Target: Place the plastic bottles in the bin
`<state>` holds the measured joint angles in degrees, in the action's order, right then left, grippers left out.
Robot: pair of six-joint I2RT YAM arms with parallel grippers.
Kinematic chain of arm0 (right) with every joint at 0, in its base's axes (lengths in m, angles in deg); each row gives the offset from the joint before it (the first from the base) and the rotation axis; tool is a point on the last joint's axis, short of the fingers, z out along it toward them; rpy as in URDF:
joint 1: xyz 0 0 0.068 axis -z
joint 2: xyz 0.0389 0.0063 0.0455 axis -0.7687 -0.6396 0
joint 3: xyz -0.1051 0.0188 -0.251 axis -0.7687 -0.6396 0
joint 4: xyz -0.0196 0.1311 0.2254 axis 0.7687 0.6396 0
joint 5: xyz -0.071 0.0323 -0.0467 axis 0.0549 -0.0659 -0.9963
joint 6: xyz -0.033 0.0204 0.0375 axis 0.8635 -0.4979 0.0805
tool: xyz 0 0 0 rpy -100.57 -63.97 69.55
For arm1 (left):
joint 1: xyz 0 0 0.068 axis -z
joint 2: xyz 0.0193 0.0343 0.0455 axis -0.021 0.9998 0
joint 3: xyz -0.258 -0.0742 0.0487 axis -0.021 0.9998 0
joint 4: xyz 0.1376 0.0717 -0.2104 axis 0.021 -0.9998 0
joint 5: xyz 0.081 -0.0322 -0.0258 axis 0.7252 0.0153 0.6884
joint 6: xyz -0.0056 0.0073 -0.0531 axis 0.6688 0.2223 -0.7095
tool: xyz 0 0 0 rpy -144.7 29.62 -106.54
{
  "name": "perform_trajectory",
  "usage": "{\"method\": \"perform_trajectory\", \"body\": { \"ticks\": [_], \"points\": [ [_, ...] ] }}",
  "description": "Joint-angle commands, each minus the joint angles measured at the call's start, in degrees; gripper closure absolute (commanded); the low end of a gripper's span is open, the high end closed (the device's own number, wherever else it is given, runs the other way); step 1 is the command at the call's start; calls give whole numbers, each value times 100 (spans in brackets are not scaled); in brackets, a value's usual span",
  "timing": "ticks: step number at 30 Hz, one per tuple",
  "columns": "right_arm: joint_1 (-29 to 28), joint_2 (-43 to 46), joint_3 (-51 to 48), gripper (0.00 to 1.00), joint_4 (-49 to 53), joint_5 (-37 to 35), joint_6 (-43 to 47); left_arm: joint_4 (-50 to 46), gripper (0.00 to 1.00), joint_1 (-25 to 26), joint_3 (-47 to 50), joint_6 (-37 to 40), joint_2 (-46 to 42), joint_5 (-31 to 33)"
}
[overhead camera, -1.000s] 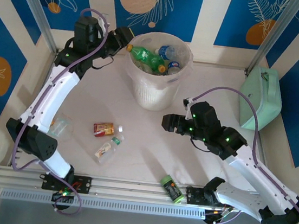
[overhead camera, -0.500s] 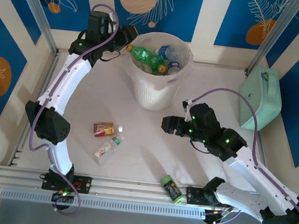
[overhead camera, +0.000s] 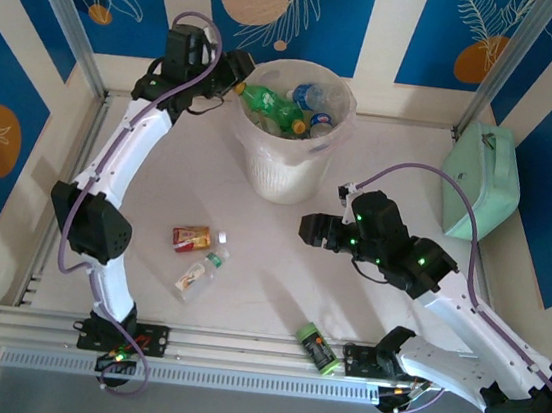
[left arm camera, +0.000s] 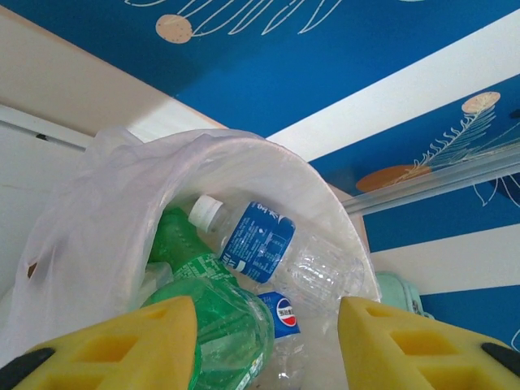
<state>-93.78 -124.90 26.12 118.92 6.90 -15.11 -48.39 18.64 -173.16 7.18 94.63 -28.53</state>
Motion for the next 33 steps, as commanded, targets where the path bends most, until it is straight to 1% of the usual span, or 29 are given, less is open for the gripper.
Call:
{"method": "perform_trajectory", "body": {
  "ticks": [1, 8, 13, 17, 19, 21, 23, 25, 27, 29, 31, 33],
  "points": [
    [-20, 37, -64, 24, -45, -28, -15, 84, 51, 93, 377, -103, -303, -375],
    [13, 46, -74, 25, -45, -29, -6, 374, 51, 363, 1083, -67, -861, -596],
    [48, 20, -89, 25, -71, 11, 2, 504, 50, 427, 1415, -111, -1299, -695],
    [57, -18, -83, 25, -107, 23, 2, 310, 49, 429, 1682, 31, -1687, -931],
    [64, -14, -74, 25, -107, 28, 11, 84, 46, 428, 1982, 281, -2117, -692],
    [57, -7, -68, 25, -91, 33, 11, -393, 37, 419, 2240, 690, -2665, -99],
    [58, -17, -87, 25, -80, 62, 28, -1151, 27, 381, 2438, 1047, -3223, 648],
    [58, -40, -116, 25, -85, 94, 32, -1796, 22, 352, 2695, 1303, -3664, 1137],
    [63, -83, -150, 25, -114, 134, 30, -2432, 20, 344, 3012, 1485, -4026, 1528],
    [68, -154, -170, 25, -171, 165, 25, -2963, 20, 329, 3556, 1283, -4365, 1737],
    [57, -237, -163, 25, -229, 197, 7, -3119, 21, 328, 4288, 841, -4710, 1610],
    [49, -354, -137, 25, -251, 213, -14, -3081, 22, 326, 5074, 200, -5111, 1375]
  ]
}}
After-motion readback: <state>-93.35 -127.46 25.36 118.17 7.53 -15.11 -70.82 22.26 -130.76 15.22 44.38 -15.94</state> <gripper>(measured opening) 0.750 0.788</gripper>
